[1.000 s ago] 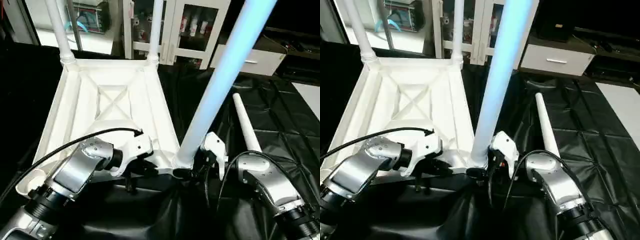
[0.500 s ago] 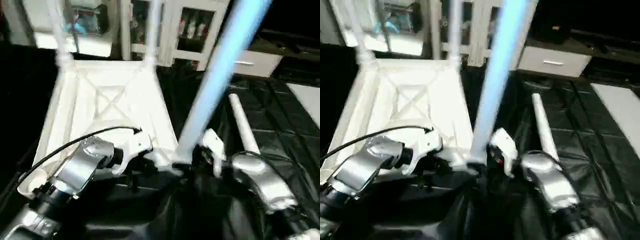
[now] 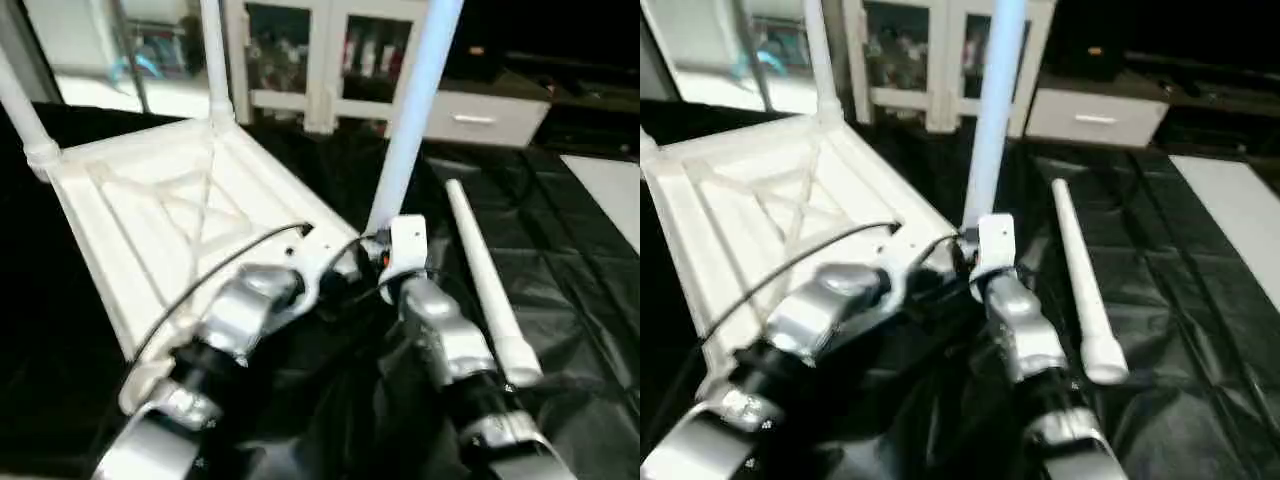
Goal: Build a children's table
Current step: Rotate leg to tighten
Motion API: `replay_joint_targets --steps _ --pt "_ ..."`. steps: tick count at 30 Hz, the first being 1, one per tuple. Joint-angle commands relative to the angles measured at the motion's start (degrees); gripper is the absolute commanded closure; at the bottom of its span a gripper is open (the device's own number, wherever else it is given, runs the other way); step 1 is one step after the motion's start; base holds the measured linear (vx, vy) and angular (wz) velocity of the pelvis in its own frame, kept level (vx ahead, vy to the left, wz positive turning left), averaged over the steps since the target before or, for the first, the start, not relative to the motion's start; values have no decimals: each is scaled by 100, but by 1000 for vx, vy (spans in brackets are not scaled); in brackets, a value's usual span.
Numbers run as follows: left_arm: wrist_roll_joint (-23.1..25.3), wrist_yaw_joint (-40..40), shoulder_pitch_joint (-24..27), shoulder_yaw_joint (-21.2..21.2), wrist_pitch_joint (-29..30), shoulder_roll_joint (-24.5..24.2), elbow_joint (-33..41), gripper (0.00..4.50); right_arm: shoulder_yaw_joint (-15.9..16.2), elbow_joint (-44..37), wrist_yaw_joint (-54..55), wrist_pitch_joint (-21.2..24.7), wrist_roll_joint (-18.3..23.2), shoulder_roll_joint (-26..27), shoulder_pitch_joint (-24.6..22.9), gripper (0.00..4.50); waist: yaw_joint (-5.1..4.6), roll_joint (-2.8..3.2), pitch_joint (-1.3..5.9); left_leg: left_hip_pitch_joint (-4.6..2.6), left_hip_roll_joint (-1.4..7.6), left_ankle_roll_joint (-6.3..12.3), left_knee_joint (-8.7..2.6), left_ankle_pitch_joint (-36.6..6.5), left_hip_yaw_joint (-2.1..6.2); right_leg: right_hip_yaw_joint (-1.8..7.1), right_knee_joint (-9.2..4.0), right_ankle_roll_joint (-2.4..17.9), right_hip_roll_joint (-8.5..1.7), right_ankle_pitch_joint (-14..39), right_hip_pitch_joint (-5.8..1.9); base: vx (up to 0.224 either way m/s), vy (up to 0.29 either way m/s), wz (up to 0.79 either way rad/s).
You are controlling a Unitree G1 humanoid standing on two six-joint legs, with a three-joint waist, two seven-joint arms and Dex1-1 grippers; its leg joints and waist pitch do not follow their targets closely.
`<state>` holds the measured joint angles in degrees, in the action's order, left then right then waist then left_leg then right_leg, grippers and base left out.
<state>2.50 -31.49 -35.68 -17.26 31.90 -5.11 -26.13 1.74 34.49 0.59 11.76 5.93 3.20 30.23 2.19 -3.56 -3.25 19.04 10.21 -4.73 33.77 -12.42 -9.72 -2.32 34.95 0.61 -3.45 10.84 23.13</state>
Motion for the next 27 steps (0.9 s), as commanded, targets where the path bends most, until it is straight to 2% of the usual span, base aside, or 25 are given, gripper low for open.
replay_joint_targets --steps 1,4,6,7,8,9,10,12,13,15,16,17,19,20,21,23,24,25,27 --pt "88 657 -41 234 -341 125 -234 450 174 302 -24 42 -57 274 -49 180 22 -18 250 24 224 112 -442 -1100 50 280 -468 893 -419 1388 -176 0 0 0" --pt "103 495 8 167 -299 44 -129 450 159 225 -292 -73 36 292 -34 181 21 -17 256 78 221 191 -447 -961 59 268 -450 900 -431 1263 -234 0 0 0" --pt "100 432 22 154 -309 -18 -143 450 139 145 -534 -243 131 296 -46 181 19 -7 246 77 226 209 -448 -943 57 269 -457 900 -437 1299 -227 0 0 0" --pt "107 415 16 161 -338 -35 -184 450 126 132 -616 -345 139 302 -42 146 14 -9 243 80 232 213 -455 -989 58 268 -466 899 -443 1383 -228 0 0 0" --pt "105 399 20 171 -350 -50 -187 450 128 95 -657 -392 136 294 -50 146 14 -13 242 74 233 207 -457 -1029 59 266 -475 881 -440 1489 -223 0 0 0" --pt "103 366 32 177 -360 -80 -173 450 119 17 -695 -436 145 281 -69 125 16 -10 237 73 234 205 -460 -1048 59 268 -482 871 -444 1549 -218 0 0 0" --pt "74 261 64 197 -424 -154 -153 450 127 -135 -793 -480 193 231 -89 108 15 23 222 80 235 190 -471 -1081 67 269 -488 850 -444 1634 -214 0 0 0" --pt "43 91 112 175 -485 -247 -83 450 118 -273 -854 -456 220 173 -107 101 6 13 210 103 235 197 -486 -1199 75 273 -510 796 -435 1747 -222 0 0 0" --pt "17 -245 213 67 -399 -441 118 450 94 -492 -1042 -327 296 39 -145 94 -29 15 231 168 241 183 -503 -1069 116 260 -479 770 -462 1726 -293 0 0 0" --pt "4 -399 262 13 -388 -531 212 450 90 -577 -1119 -261 303 -33 -163 74 -42 24 242 152 249 202 -482 -936 103 265 -463 808 -454 1526 -265 0 0 0" --pt "7 -727 356 -141 -400 -744 384 450 79 -782 -1343 5 382 -196 -213 64 -42 16 236 135 249 245 -465 -827 81 265 -449 893 -438 1289 -243 0 0 0" --pt "12 -939 416 -244 -420 -883 492 450 71 -911 -1491 187 433 -302 -246 56 -23 15 257 139 239 315 -443 -663 68 271 -418 935 -434 1054 -267 0 0 0" --pt "-53 -1415 592 -412 -276 -1209 775 450 202 -1339 -2010 463 491 -687 -359 40 2 55 251 109 263 367 -433 -500 43 266 -386 1087 -425 735 -229 0 0 0" --pt "-103 -1590 650 -449 -251 -1311 859 450 267 -1484 -2207 542 496 -844 -403 22 23 61 241 110 278 395 -432 -422 33 260 -369 1152 -418 563 -235 0 0 0" --pt "-145 -1713 693 -469 -211 -1385 921 450 308 -1594 -2361 586 505 -969 -438 22 23 77 238 104 281 387 -431 -405 26 263 -365 1189 -416 509 -223 0 0 0" --pt "-216 -2098 773 -572 -363 -1609 1011 450 449 -1917 -3042 737 635 -1349 -565 14 40 67 233 90 284 362 -433 -485 11 263 -365 1280 -412 497 -230 0 0 0" --pt "-219 -2115 776 -577 -370 -1619 1014 450 455 -1930 -3072 743 641 -1366 -570 14 49 65 227 94 285 367 -439 -528 16 261 -375 1281 -414 538 -235 0 0 0" --pt "-272 -2565 841 -691 -562 -1890 1124 450 660 -2258 -3928 739 755 -1864 -737 7 57 64 221 87 293 347 -446 -610 18 260 -385 1274 -417 653 -233 0 0 0" --pt "-376 -3093 931 -818 -674 -2182 1358 450 879 -2539 -4630 707 793 -2341 -905 7 98 65 196 80 320 327 -462 -859 27 273 -418 1173 -436 987 -239 0 0 0"
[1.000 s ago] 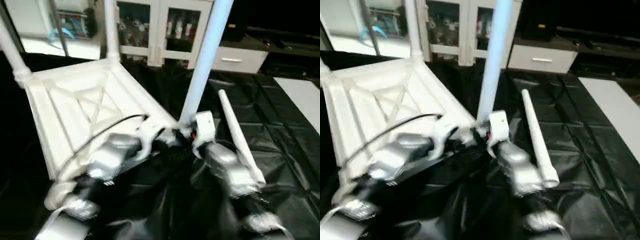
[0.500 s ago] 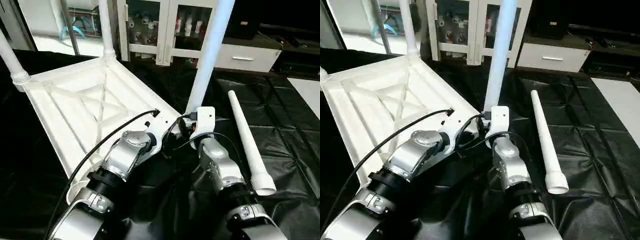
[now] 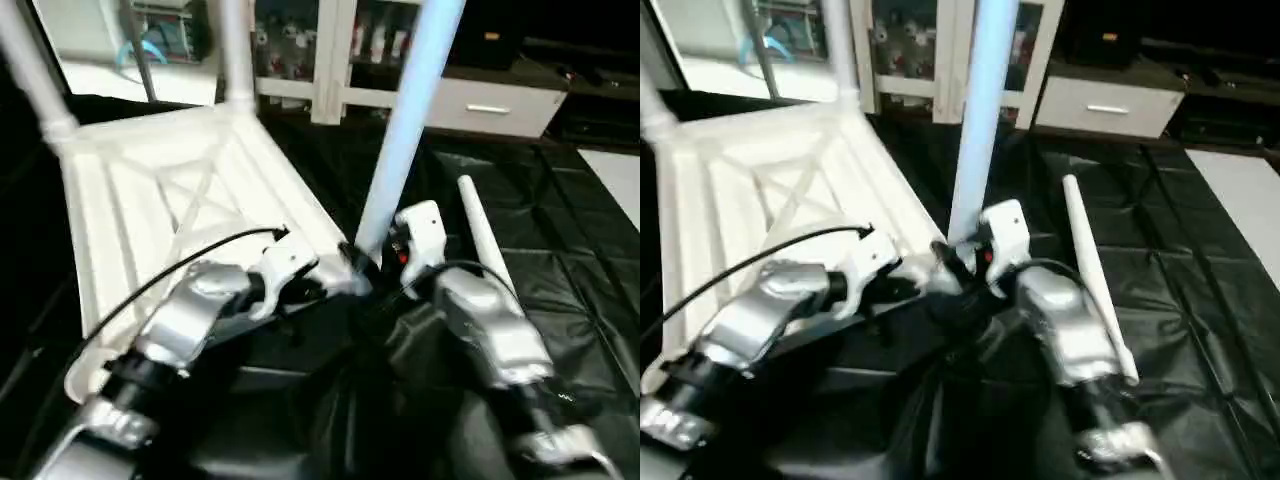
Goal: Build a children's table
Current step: Rotate leg to tighten
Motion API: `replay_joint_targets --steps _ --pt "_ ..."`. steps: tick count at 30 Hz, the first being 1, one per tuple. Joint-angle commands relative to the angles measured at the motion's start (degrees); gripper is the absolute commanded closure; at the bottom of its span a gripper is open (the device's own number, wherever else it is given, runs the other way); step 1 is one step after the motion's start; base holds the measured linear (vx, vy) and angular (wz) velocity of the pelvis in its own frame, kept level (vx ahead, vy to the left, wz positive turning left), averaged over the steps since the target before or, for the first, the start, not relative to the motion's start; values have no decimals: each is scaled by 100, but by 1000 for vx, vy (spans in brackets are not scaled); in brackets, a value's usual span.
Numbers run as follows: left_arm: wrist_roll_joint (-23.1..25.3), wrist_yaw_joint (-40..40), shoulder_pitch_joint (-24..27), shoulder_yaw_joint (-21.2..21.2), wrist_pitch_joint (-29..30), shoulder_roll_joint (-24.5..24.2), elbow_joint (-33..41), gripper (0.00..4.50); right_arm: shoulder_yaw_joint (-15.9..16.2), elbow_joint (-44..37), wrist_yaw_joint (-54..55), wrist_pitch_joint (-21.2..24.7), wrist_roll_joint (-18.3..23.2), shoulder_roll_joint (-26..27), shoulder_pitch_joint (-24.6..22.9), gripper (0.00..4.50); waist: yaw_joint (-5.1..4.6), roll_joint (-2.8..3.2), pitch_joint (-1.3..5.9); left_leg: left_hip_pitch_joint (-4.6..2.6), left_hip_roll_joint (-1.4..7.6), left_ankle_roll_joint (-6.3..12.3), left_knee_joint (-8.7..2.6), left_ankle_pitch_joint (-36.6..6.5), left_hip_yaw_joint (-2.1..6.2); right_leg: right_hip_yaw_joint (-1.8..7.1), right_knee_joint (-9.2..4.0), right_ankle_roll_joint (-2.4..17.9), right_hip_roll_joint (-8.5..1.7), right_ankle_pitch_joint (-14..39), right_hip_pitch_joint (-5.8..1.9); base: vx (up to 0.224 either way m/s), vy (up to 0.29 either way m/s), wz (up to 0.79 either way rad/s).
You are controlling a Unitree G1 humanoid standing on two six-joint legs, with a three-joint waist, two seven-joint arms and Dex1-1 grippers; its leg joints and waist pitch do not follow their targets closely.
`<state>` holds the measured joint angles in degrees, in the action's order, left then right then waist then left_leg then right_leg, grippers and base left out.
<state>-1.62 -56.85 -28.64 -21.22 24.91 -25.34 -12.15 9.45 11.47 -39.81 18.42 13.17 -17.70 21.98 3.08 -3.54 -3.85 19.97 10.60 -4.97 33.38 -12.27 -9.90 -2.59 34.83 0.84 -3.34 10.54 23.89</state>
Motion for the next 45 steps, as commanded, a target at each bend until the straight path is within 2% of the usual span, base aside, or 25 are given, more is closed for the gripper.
replay_joint_targets --steps 1,3,4,6,8,11,13,16,20,23,25,27,31,36,41,45 --pt "10 -767 255 -485 -21 -284 53 450 243 -346 -944 20 73 -490 -175 7 30 67 242 -28 288 294 -437 -1067 44 299 -443 1098 -450 1343 -299 0 0 0" --pt "12 -964 269 -556 -9 -430 147 450 454 -502 -1469 40 82 -851 -321 7 31 63 237 -30 288 291 -444 -1112 45 299 -444 1102 -443 1408 -288 0 0 0" --pt "22 -1018 265 -581 -19 -476 167 450 528 -554 -1663 48 95 -979 -376 7 45 61 231 -47 288 284 -437 -1120 30 306 -459 1108 -448 1466 -259 0 0 0" --pt "30 -1082 257 -606 -12 -523 192 450 608 -582 -1894 58 126 -1100 -420 7 48 53 241 -29 293 268 -431 -1042 34 304 -441 1180 -455 1381 -271 0 0 0" --pt "50 -1125 249 -624 -20 -555 207 450 616 -529 -1921 3 87 -1075 -399 7 42 42 246 -10 289 237 -430 -976 42 296 -426 1199 -453 1318 -288 0 0 0" --pt "54 -1180 247 -654 -29 -584 240 450 624 -500 -1967 -79 89 -1028 -362 7 48 47 266 -21 289 222 -417 -883 40 296 -405 1245 -457 1166 -294 0 0 0" --pt "38 -1274 261 -694 -16 -611 309 450 691 -466 -2094 -191 103 -1034 -323 7 48 33 278 -5 279 270 -401 -740 36 294 -374 1300 -455 916 -317 0 0 0" --pt "48 -1332 276 -710 1 -616 345 450 733 -355 -2117 -309 8 -999 -274 7 53 37 277 -9 277 320 -391 -645 29 290 -362 1359 -453 807 -315 0 0 0" --pt "53 -1375 295 -741 9 -624 382 450 707 -64 -1947 -531 -138 -850 -144 7 47 42 272 -18 281 263 -397 -780 31 287 -382 1366 -463 1030 -304 0 0 0" --pt "41 -1392 305 -744 9 -627 397 450 619 110 -1807 -681 -161 -742 -59 7 53 50 280 -32 281 239 -395 -723 29 288 -365 1373 -451 935 -302 0 0 0" --pt "28 -1433 310 -764 4 -648 429 450 543 167 -1782 -693 -99 -674 -11 7 68 59 297 -39 275 284 -378 -504 18 287 -307 1461 -431 472 -312 0 0 0" --pt "23 -1498 325 -783 36 -665 502 450 529 239 -1846 -757 -89 -651 42 7 68 58 304 -26 268 325 -372 -427 19 280 -287 1510 -432 301 -330 0 0 0" --pt "30 -1508 331 -783 59 -656 529 450 572 258 -2045 -777 -47 -681 57 7 87 57 300 -33 274 370 -369 -468 13 285 -292 1540 -444 331 -339 0 0 0" --pt "52 -1486 316 -786 58 -643 495 450 621 356 -2253 -871 -39 -725 70 7 127 56 294 -41 279 320 -376 -596 16 286 -318 1464 -447 610 -331 0 0 0" --pt "78 -1487 314 -791 68 -639 469 450 605 507 -2346 -936 4 -715 147 61 150 47 307 -40 272 300 -367 -531 12 283 -308 1471 -446 551 -335 0 0 0" --pt "91 -1490 310 -791 88 -633 468 450 600 550 -2454 -945 -6 -702 166 90 158 48 318 -41 271 373 -353 -375 9 279 -277 1514 -439 313 -340 0 0 0"
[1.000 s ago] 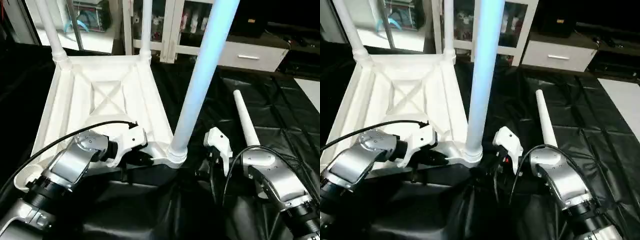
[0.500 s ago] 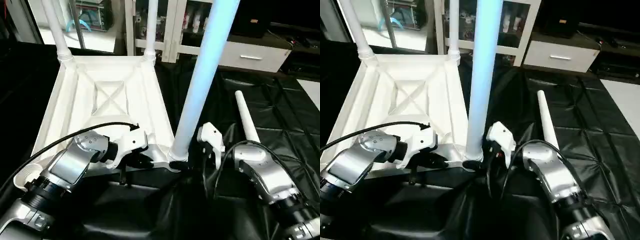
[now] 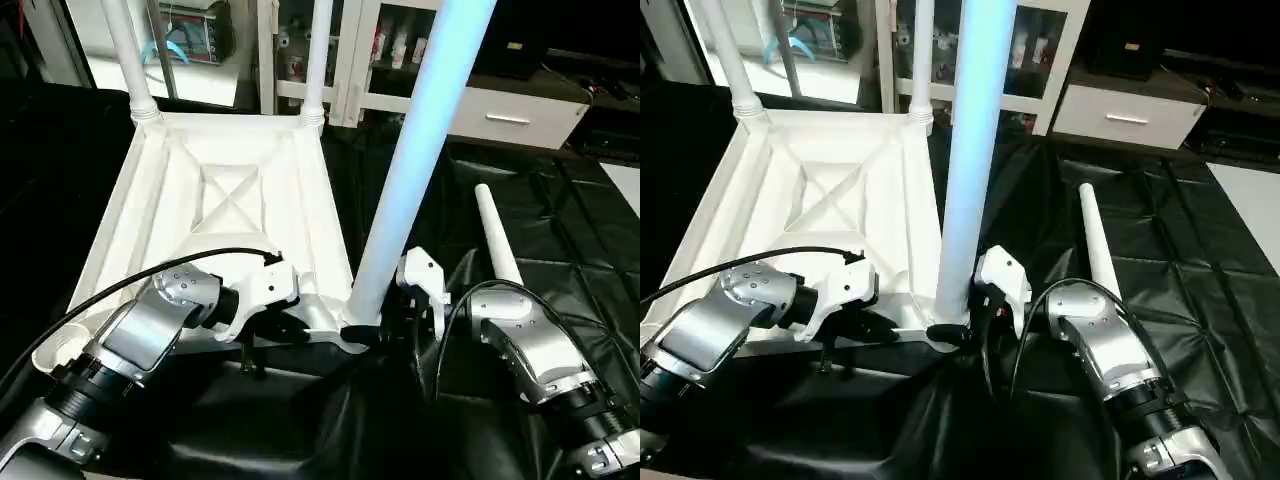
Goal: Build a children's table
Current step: Rotate leg to tighten
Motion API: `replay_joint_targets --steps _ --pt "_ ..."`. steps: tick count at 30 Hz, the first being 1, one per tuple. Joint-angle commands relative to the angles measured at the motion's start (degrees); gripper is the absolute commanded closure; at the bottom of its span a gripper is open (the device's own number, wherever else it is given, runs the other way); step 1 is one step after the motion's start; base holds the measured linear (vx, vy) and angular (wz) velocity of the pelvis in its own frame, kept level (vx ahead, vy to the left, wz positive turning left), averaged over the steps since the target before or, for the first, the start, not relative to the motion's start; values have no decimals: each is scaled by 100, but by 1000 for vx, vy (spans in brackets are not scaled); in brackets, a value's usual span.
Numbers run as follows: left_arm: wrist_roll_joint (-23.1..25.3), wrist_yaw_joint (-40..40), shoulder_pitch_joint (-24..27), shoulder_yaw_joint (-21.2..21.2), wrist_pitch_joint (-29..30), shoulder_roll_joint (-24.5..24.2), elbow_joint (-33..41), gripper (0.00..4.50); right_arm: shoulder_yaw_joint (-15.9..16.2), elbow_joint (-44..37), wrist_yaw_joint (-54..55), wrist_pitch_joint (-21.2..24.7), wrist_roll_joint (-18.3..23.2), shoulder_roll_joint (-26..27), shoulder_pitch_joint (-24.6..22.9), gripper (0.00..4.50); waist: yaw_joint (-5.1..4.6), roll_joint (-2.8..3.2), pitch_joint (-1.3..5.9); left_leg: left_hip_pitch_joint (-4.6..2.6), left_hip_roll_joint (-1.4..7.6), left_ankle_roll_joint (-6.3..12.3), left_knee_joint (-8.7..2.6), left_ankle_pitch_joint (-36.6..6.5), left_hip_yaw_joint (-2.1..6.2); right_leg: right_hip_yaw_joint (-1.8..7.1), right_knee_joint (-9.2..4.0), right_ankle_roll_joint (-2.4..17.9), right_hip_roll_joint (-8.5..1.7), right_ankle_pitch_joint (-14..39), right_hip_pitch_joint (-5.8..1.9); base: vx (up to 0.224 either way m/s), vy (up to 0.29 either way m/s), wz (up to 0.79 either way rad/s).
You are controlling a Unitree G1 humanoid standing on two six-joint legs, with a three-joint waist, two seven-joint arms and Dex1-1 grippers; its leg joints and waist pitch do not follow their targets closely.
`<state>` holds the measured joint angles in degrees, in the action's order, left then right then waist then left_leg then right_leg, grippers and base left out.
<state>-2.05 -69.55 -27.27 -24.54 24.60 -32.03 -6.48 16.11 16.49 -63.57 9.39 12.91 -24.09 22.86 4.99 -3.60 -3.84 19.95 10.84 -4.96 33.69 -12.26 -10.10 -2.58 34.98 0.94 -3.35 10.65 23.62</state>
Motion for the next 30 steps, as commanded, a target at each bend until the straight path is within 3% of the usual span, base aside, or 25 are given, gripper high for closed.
replay_joint_targets --steps 1,13,15,17,19,22,25,28,30 --pt "134 -219 173 -462 123 32 -100 450 -61 56 -98 -45 12 -61 76 99 -33 49 318 -34 248 390 -384 -379 32 276 -292 1515 -442 303 -320 0 0 0" --pt "126 -62 160 -371 206 95 -157 450 -99 365 134 -75 -134 107 156 178 -37 30 317 -37 247 365 -383 -442 29 274 -314 1487 -446 521 -312 0 0 0" --pt "125 121 121 -280 271 202 -221 450 -117 521 382 -34 -242 193 201 180 -51 32 292 -39 248 296 -400 -620 32 272 -345 1457 -449 785 -301 0 0 0" --pt "117 373 50 -155 394 360 -324 450 -122 645 678 54 -353 313 234 181 -74 29 229 -74 246 110 -449 -1240 51 277 -466 1217 -463 1818 -276 0 0 0" --pt "134 547 6 -88 443 461 -392 450 -126 699 847 127 -389 402 249 181 -91 26 218 -105 246 3 -470 -1577 93 277 -526 982 -481 2515 -264 0 0 0" --pt "138 738 -44 -5 514 584 -471 450 -153 783 1061 210 -415 520 279 182 -150 10 234 -95 236 -8 -472 -1605 107 278 -550 851 -474 2629 -248 0 0 0" --pt "161 1530 -217 311 903 1106 -708 450 -313 1079 2011 424 -535 1017 416 183 -196 18 232 -80 231 -18 -471 -1556 107 276 -553 875 -463 2583 -235 0 0 0" --pt "213 1885 -303 431 1061 1323 -855 450 -465 1264 2546 538 -557 1274 519 183 -256 7 249 -18 213 -50 -478 -1481 136 263 -550 805 -484 2647 -271 0 0 0" --pt "285 2357 -413 572 1137 1576 -1057 450 -625 1529 3312 551 -637 1584 666 183 -271 13 258 -45 215 -29 -467 -1425 130 266 -559 814 -480 2538 -249 0 0 0"
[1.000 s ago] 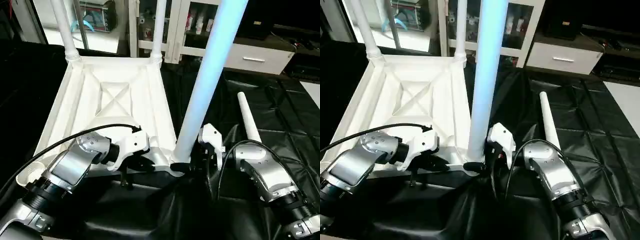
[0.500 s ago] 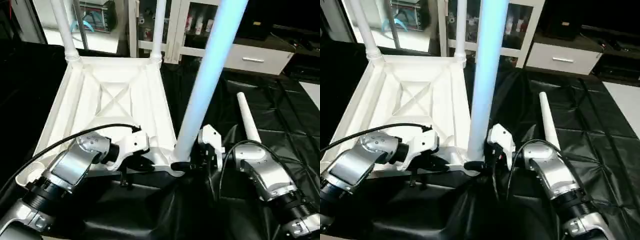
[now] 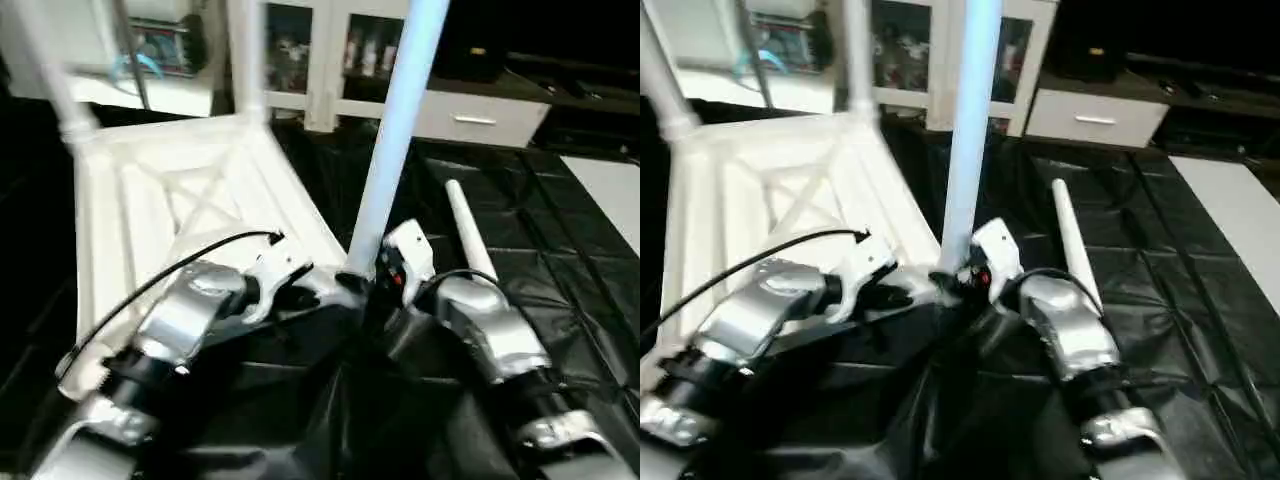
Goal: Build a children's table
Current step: Rotate leg to tighten
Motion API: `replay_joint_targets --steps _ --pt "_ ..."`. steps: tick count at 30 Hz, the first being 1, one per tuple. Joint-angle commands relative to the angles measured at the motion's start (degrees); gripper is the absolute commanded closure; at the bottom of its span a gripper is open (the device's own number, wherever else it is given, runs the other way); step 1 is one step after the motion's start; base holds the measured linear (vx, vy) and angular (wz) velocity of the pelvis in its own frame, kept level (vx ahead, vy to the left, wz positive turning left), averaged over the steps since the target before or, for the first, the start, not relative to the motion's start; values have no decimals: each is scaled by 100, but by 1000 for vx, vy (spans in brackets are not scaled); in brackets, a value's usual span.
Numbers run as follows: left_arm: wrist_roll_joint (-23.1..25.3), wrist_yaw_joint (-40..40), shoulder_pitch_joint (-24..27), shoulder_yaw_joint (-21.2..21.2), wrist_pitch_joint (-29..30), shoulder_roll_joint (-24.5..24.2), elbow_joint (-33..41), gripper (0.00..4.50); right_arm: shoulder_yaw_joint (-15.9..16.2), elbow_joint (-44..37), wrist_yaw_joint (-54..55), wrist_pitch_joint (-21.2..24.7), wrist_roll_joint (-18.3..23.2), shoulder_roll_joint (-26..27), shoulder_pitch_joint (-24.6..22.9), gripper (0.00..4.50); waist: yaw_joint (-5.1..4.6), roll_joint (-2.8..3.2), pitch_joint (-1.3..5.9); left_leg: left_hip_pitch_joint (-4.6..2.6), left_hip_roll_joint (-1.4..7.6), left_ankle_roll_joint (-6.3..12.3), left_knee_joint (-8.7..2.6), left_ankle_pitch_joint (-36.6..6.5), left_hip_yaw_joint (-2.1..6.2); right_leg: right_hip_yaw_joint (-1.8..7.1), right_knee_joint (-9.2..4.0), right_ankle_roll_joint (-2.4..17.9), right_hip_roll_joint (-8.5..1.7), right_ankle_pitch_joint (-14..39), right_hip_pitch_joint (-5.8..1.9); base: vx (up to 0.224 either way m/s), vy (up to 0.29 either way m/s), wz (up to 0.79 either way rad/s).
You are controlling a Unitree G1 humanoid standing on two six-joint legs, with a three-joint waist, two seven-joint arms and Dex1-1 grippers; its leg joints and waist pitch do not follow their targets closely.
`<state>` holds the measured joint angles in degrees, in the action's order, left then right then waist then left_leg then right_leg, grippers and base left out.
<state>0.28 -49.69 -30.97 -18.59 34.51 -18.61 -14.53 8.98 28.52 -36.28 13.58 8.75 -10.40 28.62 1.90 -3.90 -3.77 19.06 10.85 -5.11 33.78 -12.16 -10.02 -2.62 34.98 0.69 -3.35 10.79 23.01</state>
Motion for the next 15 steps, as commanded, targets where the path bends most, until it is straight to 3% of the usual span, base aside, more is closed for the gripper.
replay_joint_targets --steps 1,5,6,10,12,15 --pt "73 493 -74 9 157 299 -308 450 53 406 796 116 -260 296 135 183 12 37 269 62 201 -3 -468 -1281 109 273 -520 912 -459 2230 -198 0 0 0" --pt "182 1498 -341 305 -85 817 -800 450 -258 1003 2553 -94 -428 1088 491 183 -15 53 306 68 187 -42 -448 -913 77 284 -446 1089 -447 1419 -213 0 0 0" --pt "182 1498 -341 305 -85 817 -800 450 -258 1003 2553 -94 -428 1088 491 183 -21 60 309 69 181 -47 -446 -880 76 286 -436 1114 -444 1334 -215 0 0 0" --pt "272 2035 -510 466 -311 1140 -1075 450 -377 1346 3299 -349 -540 1651 679 183 18 40 343 59 167 164 -420 -414 31 286 -338 1252 -416 321 -255 0 0 0" --pt "316 2096 -530 439 -350 1156 -1084 450 -407 1305 3386 -559 -498 1831 662 183 31 20 333 71 179 216 -425 -380 27 289 -334 1266 -432 265 -262 0 0 0" --pt "320 2107 -533 438 -345 1145 -1069 450 -460 1261 3399 -670 -439 1897 656 183 30 25 302 61 187 237 -442 -623 24 285 -378 1194 -432 656 -246 0 0 0"
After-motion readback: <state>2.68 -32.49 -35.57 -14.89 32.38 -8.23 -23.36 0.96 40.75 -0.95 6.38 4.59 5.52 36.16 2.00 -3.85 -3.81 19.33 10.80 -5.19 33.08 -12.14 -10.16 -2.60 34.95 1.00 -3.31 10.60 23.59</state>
